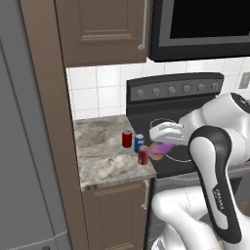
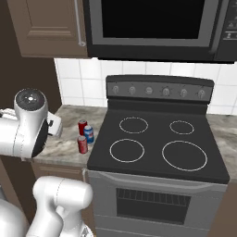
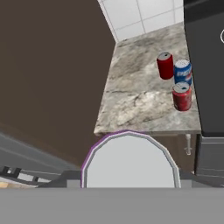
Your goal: Four empty soda cans are scattered around the kitchen. Gather all the cans and cluster them next to the stove for recycling.
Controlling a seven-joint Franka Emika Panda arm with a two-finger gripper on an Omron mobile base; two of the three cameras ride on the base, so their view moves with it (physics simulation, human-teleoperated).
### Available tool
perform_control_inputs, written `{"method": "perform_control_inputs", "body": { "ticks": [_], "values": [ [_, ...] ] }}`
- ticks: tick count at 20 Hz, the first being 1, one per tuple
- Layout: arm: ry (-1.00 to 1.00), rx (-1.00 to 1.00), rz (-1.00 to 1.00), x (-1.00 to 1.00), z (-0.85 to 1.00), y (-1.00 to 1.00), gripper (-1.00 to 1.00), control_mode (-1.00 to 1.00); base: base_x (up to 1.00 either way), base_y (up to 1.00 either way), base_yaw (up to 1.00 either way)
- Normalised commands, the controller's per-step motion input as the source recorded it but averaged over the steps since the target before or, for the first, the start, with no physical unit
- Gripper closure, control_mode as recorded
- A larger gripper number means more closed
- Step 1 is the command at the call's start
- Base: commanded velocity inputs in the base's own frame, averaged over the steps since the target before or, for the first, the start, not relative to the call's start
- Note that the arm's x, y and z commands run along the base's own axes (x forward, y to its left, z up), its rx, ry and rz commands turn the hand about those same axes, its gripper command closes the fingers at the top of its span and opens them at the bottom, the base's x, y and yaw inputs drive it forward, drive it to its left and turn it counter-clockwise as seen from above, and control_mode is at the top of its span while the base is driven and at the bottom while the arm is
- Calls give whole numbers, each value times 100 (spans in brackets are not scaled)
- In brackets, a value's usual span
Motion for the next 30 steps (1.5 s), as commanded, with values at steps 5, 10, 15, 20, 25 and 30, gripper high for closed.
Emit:
{"method": "perform_control_inputs", "body": {
  "ticks": [5,10,15,20,25,30],
  "values": [
    [0,0,0,3,-6,0,100,-100,0,0,0],
    [-3,-4,-1,0,-10,10,100,-100,0,0,0],
    [-5,-12,-5,0,-1,22,100,-100,0,0,0],
    [-1,-7,-4,11,0,6,100,-100,0,0,0],
    [3,-1,0,22,0,-1,100,-100,0,0,0],
    [4,-3,0,24,-4,-1,100,-100,0,0,0]
  ]
}}
